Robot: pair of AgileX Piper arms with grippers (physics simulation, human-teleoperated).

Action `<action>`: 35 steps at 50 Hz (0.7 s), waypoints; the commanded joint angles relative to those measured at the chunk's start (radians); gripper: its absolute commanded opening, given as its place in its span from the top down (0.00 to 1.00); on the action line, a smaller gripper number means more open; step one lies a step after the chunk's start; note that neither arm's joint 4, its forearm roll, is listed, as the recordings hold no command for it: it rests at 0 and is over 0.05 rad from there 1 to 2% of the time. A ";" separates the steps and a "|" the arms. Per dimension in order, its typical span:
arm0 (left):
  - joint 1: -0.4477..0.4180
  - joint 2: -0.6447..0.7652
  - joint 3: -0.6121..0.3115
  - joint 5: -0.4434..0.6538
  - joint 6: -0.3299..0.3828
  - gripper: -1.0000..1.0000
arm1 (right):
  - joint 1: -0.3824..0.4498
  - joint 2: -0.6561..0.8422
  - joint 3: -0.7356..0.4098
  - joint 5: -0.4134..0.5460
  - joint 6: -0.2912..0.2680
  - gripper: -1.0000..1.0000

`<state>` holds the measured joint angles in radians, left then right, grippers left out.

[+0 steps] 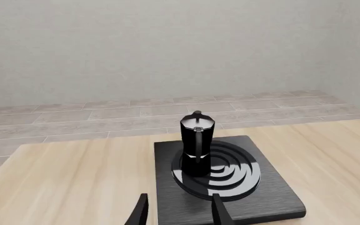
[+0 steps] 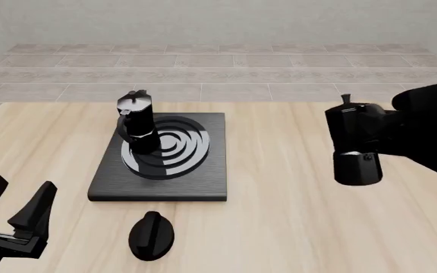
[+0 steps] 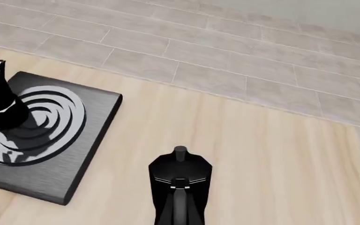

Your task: Put both moka pots on the stove.

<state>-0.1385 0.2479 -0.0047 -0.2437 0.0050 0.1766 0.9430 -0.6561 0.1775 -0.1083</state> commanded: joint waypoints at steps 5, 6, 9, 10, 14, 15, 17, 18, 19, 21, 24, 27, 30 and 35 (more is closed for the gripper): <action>-0.002 0.001 0.002 -0.003 0.000 0.00 | 0.102 0.097 -0.100 -0.064 0.016 1.00; -0.003 0.001 0.002 -0.003 0.000 0.00 | 0.111 0.109 -0.109 -0.071 0.017 1.00; -0.002 0.000 0.002 -0.003 0.001 0.00 | 0.129 0.137 -0.124 -0.086 0.019 1.00; -0.002 0.000 0.002 -0.003 0.001 0.00 | 0.135 0.149 -0.129 -0.093 0.019 1.00; -0.002 0.001 0.002 -0.003 0.000 0.00 | 0.156 0.178 -0.146 -0.110 0.028 1.00; -0.003 0.001 0.002 -0.003 0.001 0.00 | 0.160 0.184 -0.150 -0.113 0.026 1.00; -0.002 0.001 0.002 -0.003 0.000 0.00 | 0.177 0.207 -0.161 -0.127 0.029 1.00; -0.003 0.001 0.002 -0.003 0.000 0.00 | 0.180 0.214 -0.163 -0.131 0.030 1.00; -0.003 0.001 0.002 -0.003 0.000 0.00 | 0.186 0.227 -0.169 -0.141 0.027 1.00; -0.002 0.001 0.002 -0.003 0.000 0.00 | 0.197 0.246 -0.177 -0.150 0.031 1.00; -0.002 0.001 0.002 -0.003 0.000 0.00 | 0.206 0.264 -0.187 -0.163 0.032 1.00; -0.003 0.001 0.002 -0.003 0.001 0.00 | 0.233 0.295 -0.202 -0.187 0.041 1.00; -0.002 0.001 0.002 -0.003 0.000 0.00 | 0.252 0.330 -0.224 -0.209 0.046 1.00; -0.002 0.001 0.002 -0.003 0.000 0.00 | 0.268 0.377 -0.248 -0.231 0.055 1.00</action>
<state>-0.1386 0.2480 -0.0047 -0.2438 0.0051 0.3982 1.2424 -0.8320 0.0072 -0.0731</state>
